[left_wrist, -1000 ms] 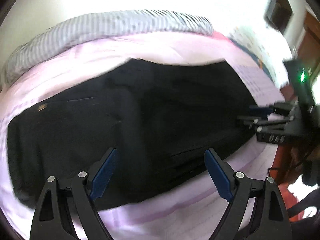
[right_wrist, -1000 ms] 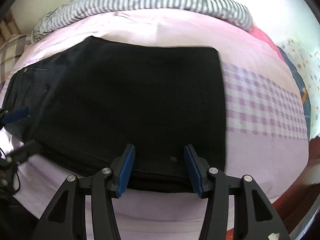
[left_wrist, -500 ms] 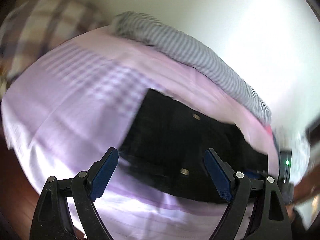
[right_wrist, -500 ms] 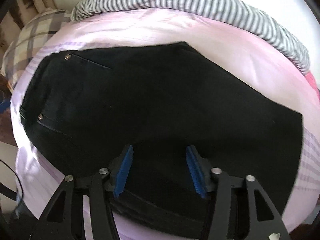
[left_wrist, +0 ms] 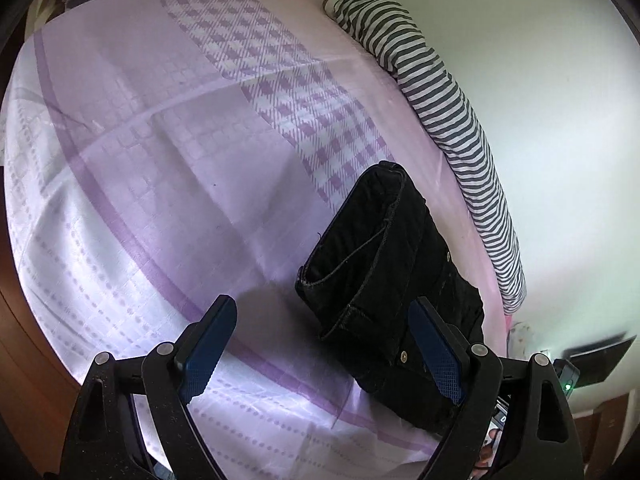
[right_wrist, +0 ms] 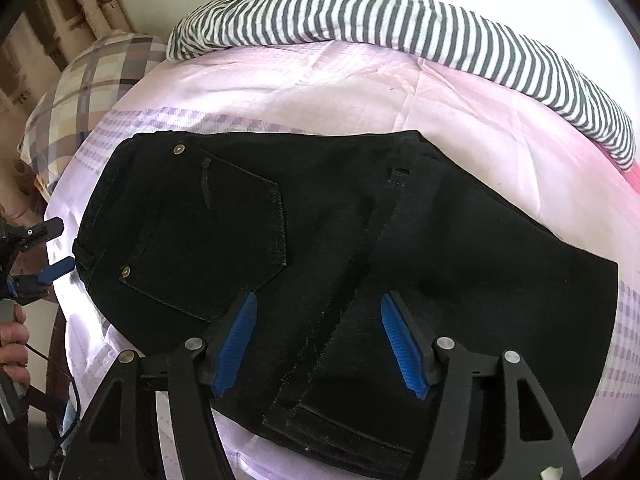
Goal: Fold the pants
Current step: 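Grasp the folded jeans end with the left tool and lift it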
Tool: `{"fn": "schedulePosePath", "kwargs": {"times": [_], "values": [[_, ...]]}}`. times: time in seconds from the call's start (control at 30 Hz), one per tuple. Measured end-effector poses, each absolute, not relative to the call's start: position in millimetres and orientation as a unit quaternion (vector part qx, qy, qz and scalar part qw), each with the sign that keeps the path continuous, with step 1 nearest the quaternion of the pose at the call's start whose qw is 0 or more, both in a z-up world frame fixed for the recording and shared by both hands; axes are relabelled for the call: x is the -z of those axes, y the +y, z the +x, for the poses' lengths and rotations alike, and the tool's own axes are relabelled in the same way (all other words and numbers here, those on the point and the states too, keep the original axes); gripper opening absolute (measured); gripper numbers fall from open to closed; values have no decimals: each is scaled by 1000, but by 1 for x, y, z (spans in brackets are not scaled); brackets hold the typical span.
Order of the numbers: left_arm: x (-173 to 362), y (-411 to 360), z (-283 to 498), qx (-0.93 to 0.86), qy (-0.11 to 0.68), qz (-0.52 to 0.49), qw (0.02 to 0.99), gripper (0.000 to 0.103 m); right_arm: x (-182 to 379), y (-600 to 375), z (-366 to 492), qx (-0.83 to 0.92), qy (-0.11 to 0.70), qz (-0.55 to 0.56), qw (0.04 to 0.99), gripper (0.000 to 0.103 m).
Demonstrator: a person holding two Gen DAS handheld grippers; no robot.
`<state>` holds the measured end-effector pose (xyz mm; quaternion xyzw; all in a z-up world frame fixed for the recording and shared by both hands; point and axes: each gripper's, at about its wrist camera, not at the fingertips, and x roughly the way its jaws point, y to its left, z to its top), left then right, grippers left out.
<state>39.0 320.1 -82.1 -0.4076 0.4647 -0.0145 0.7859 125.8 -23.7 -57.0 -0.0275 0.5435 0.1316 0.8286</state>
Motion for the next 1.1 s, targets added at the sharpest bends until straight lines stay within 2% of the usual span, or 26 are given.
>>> {"fn": "schedulePosePath", "kwargs": {"times": [0.2, 0.53, 0.9, 1.1], "values": [[85, 318, 48, 36, 454, -417, 787, 86, 60, -31, 125, -129, 546, -14, 828, 63], [100, 307, 63, 60, 462, -429, 774, 70, 66, -35, 122, -133, 548, -4, 826, 63], [94, 280, 70, 52, 452, -366, 812, 71, 73, -39, 122, -136, 554, 6, 822, 63], [96, 278, 61, 65, 443, -376, 811, 71, 74, -38, 122, -137, 556, 5, 820, 63]]}}
